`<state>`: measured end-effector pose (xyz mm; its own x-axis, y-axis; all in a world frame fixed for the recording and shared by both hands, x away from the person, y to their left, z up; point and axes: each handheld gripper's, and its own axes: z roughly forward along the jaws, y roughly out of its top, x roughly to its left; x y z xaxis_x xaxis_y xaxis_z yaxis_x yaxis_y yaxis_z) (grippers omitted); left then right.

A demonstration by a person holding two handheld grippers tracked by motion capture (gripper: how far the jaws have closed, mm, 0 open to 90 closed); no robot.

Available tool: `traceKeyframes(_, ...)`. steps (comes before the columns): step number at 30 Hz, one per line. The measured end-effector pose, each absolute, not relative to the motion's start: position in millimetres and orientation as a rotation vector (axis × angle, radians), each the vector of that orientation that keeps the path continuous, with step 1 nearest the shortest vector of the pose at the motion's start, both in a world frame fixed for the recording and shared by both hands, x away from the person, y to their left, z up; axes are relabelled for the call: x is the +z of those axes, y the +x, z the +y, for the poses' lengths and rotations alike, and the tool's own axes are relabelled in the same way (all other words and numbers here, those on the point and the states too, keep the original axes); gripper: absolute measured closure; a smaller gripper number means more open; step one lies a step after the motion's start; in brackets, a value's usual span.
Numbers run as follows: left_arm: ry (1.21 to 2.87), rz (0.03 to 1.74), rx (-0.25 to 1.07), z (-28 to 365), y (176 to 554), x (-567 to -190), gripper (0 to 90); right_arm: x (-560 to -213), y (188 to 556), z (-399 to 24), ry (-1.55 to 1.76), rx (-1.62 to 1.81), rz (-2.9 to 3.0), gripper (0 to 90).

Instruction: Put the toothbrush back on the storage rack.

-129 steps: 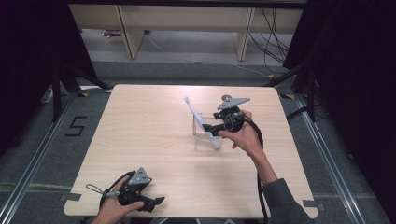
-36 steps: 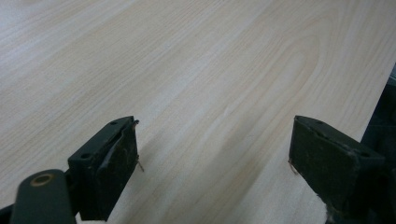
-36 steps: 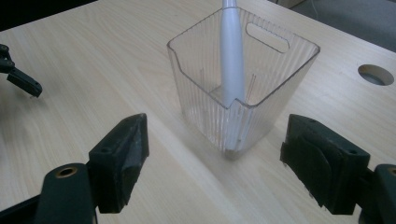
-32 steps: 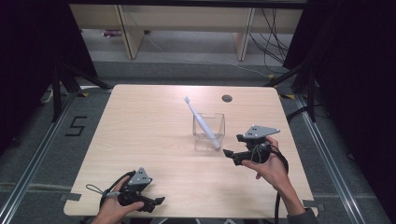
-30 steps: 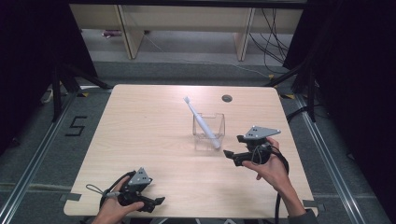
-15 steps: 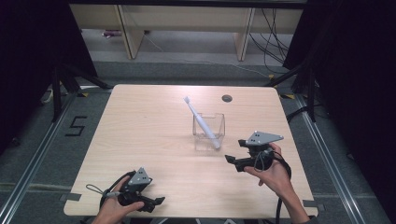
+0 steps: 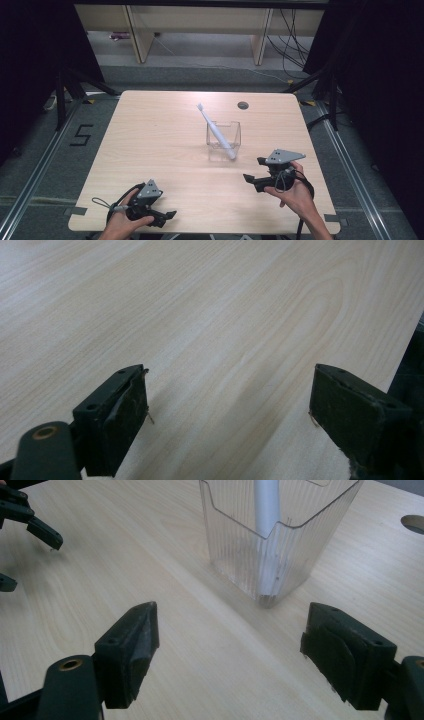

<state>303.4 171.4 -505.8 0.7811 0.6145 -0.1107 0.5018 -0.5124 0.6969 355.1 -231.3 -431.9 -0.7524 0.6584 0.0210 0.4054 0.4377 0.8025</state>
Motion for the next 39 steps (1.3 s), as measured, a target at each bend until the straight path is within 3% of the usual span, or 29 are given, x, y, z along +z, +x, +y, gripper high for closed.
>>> traceKeyframes(39,2.219,0.824,0.193,171,303,-506,14.9,-467,319,-259,1.008,1.224,2.413,17.9)
